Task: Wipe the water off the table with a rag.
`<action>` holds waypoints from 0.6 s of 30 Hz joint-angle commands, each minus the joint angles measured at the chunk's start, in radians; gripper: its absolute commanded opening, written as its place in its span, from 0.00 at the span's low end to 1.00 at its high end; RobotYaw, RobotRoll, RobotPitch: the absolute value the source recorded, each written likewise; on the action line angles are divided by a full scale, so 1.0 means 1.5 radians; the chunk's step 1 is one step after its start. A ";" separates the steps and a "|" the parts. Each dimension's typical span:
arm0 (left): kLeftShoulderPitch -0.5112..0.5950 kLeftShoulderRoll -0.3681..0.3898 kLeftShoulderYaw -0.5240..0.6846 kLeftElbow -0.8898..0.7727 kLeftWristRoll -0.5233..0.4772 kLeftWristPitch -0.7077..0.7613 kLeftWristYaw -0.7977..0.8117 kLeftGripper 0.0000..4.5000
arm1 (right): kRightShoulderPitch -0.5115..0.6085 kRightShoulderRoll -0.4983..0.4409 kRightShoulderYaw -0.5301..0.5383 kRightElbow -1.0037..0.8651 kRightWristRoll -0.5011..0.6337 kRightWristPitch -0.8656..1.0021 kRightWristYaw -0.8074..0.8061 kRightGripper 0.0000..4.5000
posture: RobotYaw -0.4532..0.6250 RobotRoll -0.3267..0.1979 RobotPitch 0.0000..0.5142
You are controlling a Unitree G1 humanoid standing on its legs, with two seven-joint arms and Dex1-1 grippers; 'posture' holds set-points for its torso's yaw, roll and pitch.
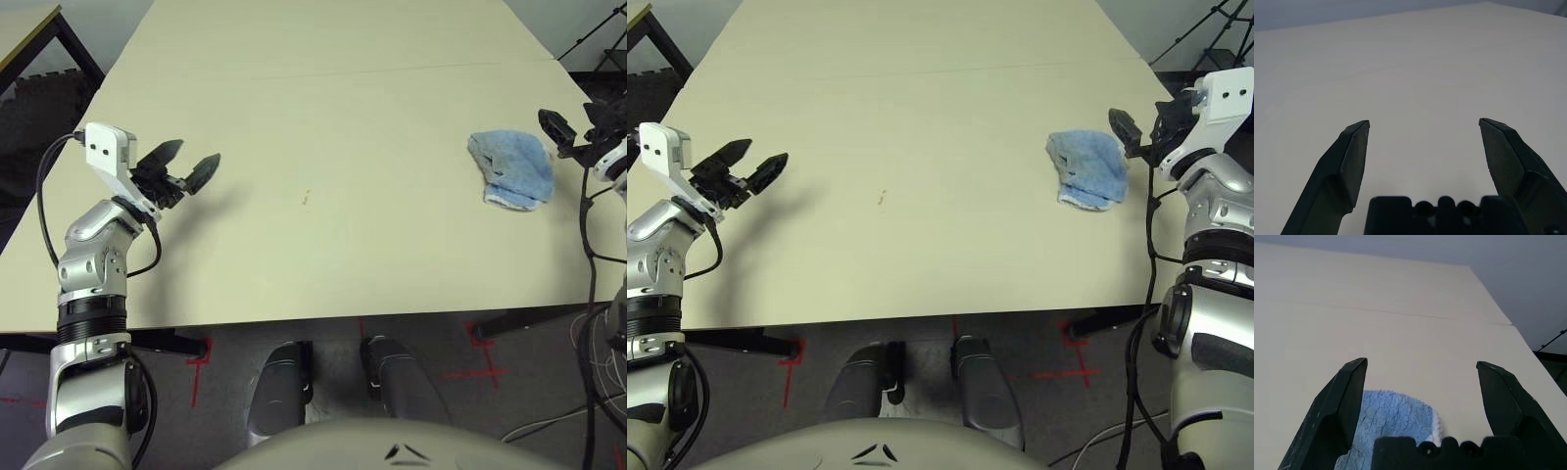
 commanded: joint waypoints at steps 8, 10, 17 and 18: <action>-0.026 -0.003 0.037 0.077 0.032 -0.064 0.123 1.00 | 0.050 0.027 -0.037 -0.010 0.031 -0.077 -0.036 0.99 | 0.40 0.62 0.36; -0.029 0.000 0.038 0.087 0.034 -0.071 0.128 1.00 | 0.058 0.032 -0.038 -0.010 0.031 -0.085 -0.040 0.99 | 0.40 0.62 0.36; -0.040 0.009 0.036 0.114 0.035 -0.085 0.130 1.00 | 0.070 0.043 -0.035 -0.015 0.029 -0.093 -0.055 0.99 | 0.40 0.62 0.35; -0.041 0.009 0.035 0.117 0.035 -0.087 0.130 1.00 | 0.070 0.044 -0.035 -0.015 0.028 -0.093 -0.056 0.99 | 0.40 0.62 0.35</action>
